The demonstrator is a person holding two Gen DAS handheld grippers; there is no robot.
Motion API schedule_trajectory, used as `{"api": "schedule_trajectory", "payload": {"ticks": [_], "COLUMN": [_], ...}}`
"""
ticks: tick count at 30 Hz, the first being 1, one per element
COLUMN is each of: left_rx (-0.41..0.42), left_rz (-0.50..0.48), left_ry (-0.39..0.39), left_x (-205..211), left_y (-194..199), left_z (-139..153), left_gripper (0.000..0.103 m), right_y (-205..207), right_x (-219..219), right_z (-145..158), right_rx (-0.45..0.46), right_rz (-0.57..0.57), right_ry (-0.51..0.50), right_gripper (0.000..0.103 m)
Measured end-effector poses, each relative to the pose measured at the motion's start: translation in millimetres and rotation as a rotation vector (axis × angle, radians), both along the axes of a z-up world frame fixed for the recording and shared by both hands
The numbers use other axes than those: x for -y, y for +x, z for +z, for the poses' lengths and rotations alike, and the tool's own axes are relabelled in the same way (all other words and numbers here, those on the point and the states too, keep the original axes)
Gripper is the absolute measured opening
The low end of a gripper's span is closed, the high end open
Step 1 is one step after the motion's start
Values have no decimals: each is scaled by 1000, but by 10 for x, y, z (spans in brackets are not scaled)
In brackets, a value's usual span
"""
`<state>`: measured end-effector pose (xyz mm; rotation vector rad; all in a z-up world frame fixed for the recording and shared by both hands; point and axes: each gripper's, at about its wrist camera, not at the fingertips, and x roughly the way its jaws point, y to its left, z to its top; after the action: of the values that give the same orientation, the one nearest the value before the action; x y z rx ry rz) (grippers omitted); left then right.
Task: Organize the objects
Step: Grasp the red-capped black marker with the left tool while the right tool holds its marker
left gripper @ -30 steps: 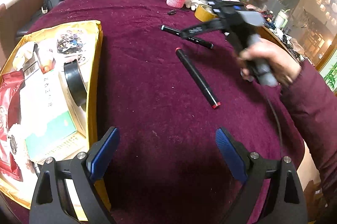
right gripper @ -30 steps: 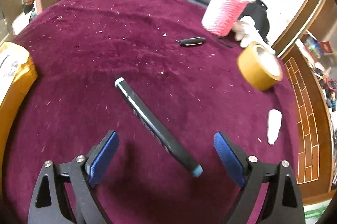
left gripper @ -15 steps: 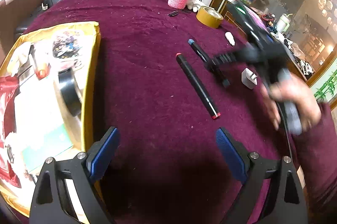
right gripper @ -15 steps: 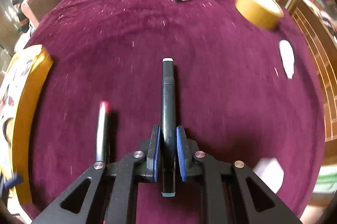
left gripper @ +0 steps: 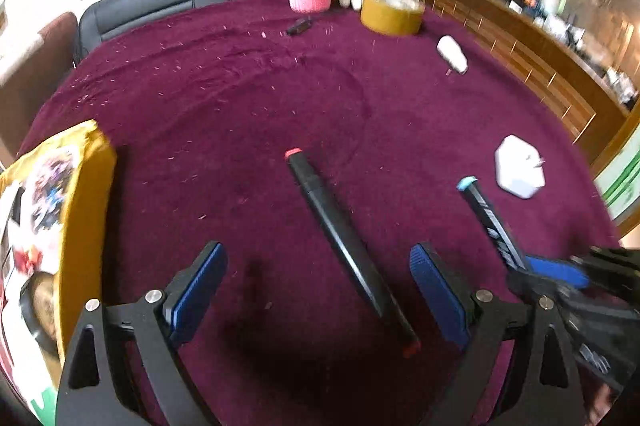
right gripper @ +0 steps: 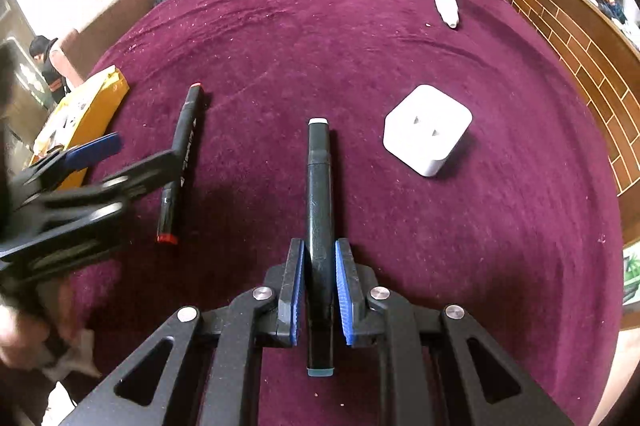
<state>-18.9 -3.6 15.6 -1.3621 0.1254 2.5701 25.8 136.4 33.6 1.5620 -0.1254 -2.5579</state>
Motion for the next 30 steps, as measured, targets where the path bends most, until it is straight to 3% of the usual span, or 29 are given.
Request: {"api": "schedule_trajectory", "payload": {"ticks": [2,3,4,6,7,8,15,20,23,24,30], "left_rx": [55,41,20,8,3,9,37,-26,-23,-7,-26], "left_rz": [0,2,-14,-31,-37,-44,-60,-78,-87,-89,-59], "left_ry": [-22,-44,-47,-40,-38,-31,37,-19,15,54,149], "left_x": [-75,-107,-142,-155,-146,-133,45,-78,-28,24,298], "left_y": [-119,-119,-99,-56,-29,-12,155,181,213,223,464], "left_z": [-127,-143,-139,-107,-74,-52,-52,-74,-61,-47,110], "left_gripper": [92,92,85,64,34,15,14,17,14,14,14], "right_y": [-25,-17,-16,-16,-19,-16,-97,-175,-149,-137,-35], "right_x": [31,32,35,23,16,5,68,315,358,353,311], "right_z": [-15,-14,-14,-21,-22,-20,-4,-38,-34,-26,3], "right_rx": [-5,-7,-10,-11,-12,-12,-14,-61,-71,-70,-63], "right_rz": [-1,-1,-2,-7,-8,-8,-10,-2,-14,-16,-26], "right_ry": [-4,-2,-3,-13,-21,-28,-41,116,145,144,62], "right_gripper": [16,16,17,17,19,20,43,45,32,18,16]}}
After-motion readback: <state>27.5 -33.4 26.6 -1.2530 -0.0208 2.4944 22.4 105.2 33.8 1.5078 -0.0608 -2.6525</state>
